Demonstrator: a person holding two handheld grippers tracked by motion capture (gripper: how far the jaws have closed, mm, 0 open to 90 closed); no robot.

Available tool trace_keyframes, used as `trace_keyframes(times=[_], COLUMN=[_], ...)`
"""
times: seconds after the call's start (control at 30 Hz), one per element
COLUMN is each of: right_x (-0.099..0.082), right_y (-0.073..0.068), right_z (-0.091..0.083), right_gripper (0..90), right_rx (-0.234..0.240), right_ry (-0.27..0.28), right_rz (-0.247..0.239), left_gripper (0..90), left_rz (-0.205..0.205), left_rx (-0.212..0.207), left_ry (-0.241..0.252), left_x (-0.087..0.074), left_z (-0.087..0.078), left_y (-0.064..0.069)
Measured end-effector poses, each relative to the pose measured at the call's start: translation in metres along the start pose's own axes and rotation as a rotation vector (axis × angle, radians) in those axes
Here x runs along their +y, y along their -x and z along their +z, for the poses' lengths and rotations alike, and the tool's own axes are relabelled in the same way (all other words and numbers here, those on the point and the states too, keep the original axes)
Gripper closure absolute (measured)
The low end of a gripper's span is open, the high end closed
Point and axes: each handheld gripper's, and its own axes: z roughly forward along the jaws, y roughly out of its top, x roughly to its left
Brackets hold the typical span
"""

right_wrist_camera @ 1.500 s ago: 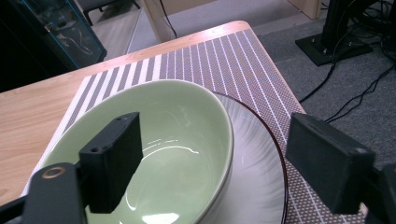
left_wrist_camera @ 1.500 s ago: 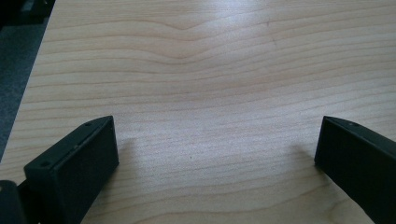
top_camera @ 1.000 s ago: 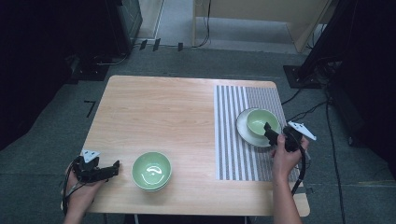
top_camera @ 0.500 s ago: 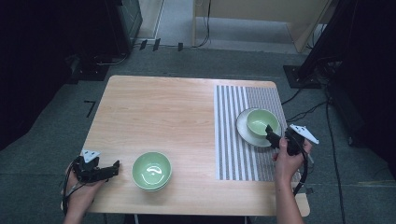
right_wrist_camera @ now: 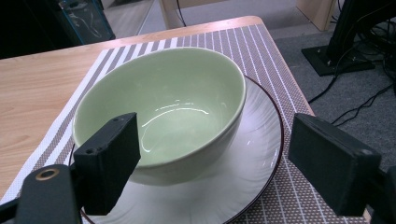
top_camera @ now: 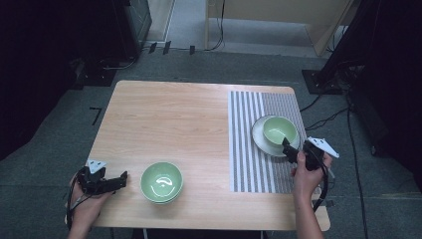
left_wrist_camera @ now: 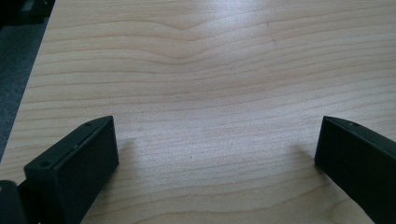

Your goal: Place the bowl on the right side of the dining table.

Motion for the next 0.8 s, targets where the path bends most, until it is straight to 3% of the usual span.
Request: trace_keyframes(times=[0.8], right_x=[-0.010], right_y=[0.006], right_z=[-0.014], right_gripper=[16.7], right_rx=[-0.002], right_ry=[-0.011], right_rz=[-0.023], left_gripper=[0.0], left_rz=[0.000], left_rx=[0.000], left_ry=[0.000], left_x=[0.000], left_z=[0.000], left_y=[0.000])
